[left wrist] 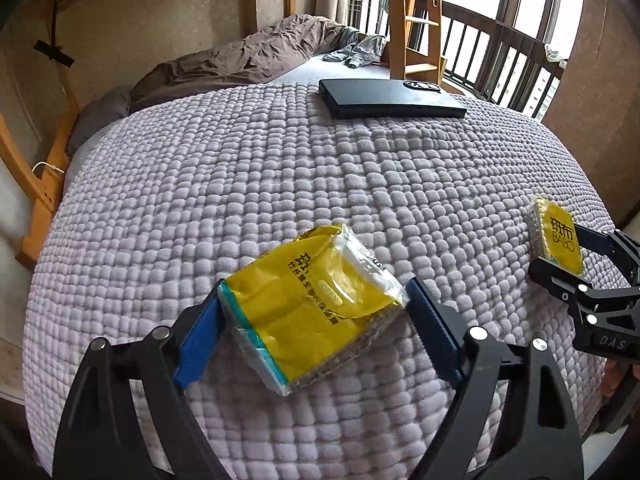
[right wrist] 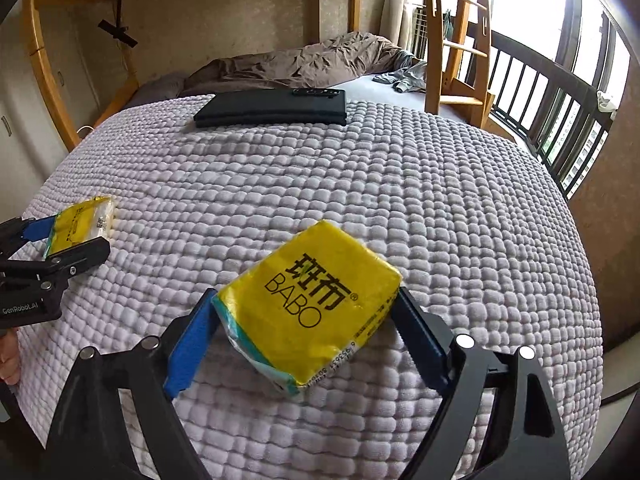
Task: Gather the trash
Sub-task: 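Grasp the large yellow tissue pack with the left gripper while the right grasps the BABO pack, then lift both yellow tissue packs and carry both grippers over the white bin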
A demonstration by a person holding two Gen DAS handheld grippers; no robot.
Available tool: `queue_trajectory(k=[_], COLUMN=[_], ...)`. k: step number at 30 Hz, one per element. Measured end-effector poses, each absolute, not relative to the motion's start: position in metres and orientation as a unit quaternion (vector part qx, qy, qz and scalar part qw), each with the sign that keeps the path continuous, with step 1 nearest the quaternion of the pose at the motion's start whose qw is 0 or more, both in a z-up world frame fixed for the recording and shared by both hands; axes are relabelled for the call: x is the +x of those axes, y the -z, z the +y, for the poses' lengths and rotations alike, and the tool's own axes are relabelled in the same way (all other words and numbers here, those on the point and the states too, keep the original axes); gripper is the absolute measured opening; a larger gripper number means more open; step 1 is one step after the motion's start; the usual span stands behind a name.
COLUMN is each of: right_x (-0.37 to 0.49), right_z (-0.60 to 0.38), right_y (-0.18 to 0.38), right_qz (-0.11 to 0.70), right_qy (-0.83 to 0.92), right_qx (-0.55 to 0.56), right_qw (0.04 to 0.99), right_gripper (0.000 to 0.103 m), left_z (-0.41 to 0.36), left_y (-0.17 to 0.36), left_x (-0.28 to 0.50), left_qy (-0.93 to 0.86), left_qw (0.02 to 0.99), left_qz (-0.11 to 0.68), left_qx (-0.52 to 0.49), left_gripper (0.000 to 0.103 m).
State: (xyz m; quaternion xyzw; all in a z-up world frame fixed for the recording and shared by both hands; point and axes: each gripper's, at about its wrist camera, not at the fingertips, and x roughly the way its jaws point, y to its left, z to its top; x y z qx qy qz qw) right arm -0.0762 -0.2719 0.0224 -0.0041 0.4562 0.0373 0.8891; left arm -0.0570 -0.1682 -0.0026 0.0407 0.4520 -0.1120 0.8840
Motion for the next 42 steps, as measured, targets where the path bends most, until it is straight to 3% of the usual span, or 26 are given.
queue_trajectory(k=[42], right_x=[-0.180], right_z=[-0.264], right_y=[-0.050], right_qz=[0.455], right_qy=[-0.053], right_qx=[0.078], right_qw=[0.885], right_gripper=[0.083], left_z=[-0.130], left_y=[-0.030], left_x=[-0.168], left_qy=[0.154], left_qw=[0.878], left_qz=[0.454], left_qx=[0.002], left_gripper=[0.087])
